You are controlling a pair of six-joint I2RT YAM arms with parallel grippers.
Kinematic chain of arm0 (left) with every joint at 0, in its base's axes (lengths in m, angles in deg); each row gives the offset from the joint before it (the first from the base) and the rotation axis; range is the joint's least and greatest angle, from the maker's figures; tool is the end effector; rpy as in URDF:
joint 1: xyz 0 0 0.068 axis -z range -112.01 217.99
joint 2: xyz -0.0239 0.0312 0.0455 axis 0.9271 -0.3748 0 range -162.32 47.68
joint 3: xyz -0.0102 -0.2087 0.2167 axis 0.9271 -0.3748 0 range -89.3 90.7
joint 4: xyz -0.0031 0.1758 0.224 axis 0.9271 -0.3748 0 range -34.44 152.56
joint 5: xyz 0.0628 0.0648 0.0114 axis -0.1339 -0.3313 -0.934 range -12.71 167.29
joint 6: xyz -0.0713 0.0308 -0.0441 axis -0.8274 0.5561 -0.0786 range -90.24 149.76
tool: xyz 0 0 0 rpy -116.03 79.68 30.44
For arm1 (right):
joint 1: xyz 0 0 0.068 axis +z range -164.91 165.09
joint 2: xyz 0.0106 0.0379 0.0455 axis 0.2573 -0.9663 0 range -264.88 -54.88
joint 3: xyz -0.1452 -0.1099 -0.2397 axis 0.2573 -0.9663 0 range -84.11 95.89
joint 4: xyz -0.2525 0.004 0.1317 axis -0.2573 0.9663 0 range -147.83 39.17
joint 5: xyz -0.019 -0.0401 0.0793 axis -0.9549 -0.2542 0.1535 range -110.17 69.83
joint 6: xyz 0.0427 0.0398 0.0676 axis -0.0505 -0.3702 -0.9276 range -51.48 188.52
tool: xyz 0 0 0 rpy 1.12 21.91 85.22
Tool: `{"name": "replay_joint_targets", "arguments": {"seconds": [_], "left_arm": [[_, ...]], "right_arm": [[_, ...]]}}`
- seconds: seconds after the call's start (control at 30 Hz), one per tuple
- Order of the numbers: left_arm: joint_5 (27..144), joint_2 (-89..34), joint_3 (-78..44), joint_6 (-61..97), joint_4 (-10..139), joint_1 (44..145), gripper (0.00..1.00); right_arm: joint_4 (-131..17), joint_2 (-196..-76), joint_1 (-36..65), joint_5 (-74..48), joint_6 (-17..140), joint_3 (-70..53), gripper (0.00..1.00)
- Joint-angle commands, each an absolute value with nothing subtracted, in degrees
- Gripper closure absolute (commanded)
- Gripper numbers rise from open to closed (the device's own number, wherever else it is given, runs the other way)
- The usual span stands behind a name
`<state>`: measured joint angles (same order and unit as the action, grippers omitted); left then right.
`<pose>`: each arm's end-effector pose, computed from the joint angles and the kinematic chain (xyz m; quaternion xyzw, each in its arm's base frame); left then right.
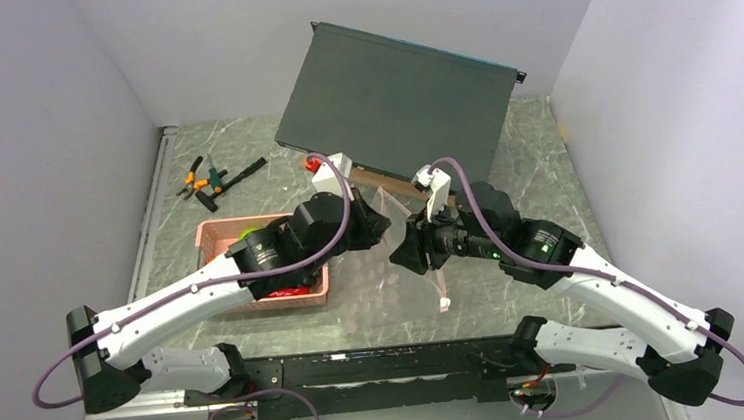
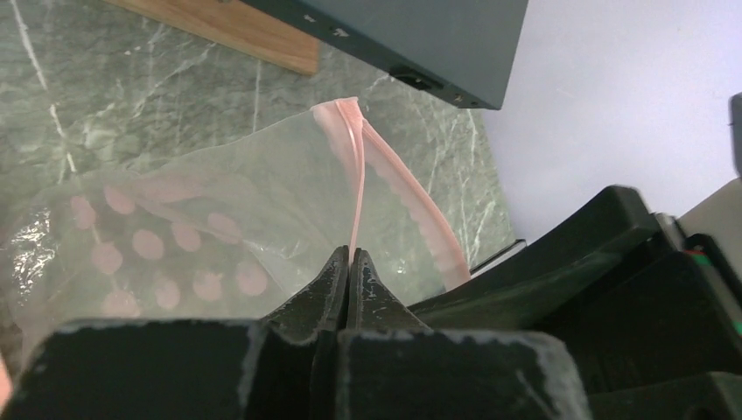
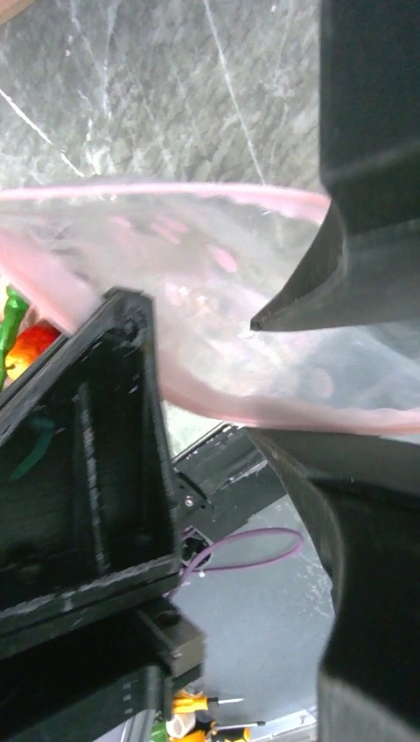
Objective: Place the food in the zip-top bag and seal the zipper
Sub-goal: Pick up the zipper food storage bag at the corner of the board.
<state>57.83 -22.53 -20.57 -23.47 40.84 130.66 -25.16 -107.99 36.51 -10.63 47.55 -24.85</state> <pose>0.1745 -0.2801 0.3835 -0.0251 0.8277 -0.3850 0.4075 0.1407 0.1977 0.3684 -0.2647 0.8062 0.3667 0.3814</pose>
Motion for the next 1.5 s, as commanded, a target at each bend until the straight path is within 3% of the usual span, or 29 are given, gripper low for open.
{"name": "replay_joint_targets", "arguments": {"seconds": [0.0,0.23,0.4,0.63,0.93,1.1,1.17,1.2,1.23,1.33,1.47], "left_arm": [[57.77,-17.96,-23.49,-20.51,43.69,129.47,1.0],[60.52,-15.73,-25.33,-18.93,43.1,129.07,1.0],[62.58,-14.56,-25.94,-18.26,44.29,129.07,1.0],[63.67,-14.09,-26.45,-18.28,45.84,129.07,1.0],[66.79,-16.08,-24.77,-17.83,46.72,128.55,1.0],[69.05,-17.34,-24.56,-18.22,49.26,127.93,1.0],[69.83,-18.21,-23.16,-17.98,49.14,127.76,1.0],[70.36,-18.54,-23.02,-17.9,49.59,127.75,0.95],[71.51,-18.85,-23.07,-17.8,50.13,127.75,0.84],[74.42,-19.46,-22.81,-17.14,51.21,127.63,0.53],[76.11,-17.83,-21.93,-14.46,49.73,127.4,0.32]], "right_arm": [[-21.43,-105.05,36.81,-10.6,45.35,-24.35,0.52],[-14.53,-102.7,36.72,-14.89,43.72,-18.7,0.47],[-10.63,-102.33,36.69,-28.87,41.78,-15.3,0.38],[-14.48,-103.17,36.68,-27.41,42.94,-17.47,0.38],[-19.7,-102.4,36.72,-24.41,43.33,-22.7,0.5],[-20.9,-103.26,36.73,-21.6,43.06,-23.74,0.68],[-20.12,-103.48,36.72,-21.53,43.79,-23.81,0.83],[-18.81,-103.56,36.69,-23.3,43.51,-23.68,0.98],[-16.94,-103.41,36.69,-26.71,42.73,-23.3,1.0],[-12.13,-101.38,36.69,-32.97,43.16,-21.62,1.0],[-3.8,-98.11,36.66,-40.49,43.64,-18.03,1.0]]}}
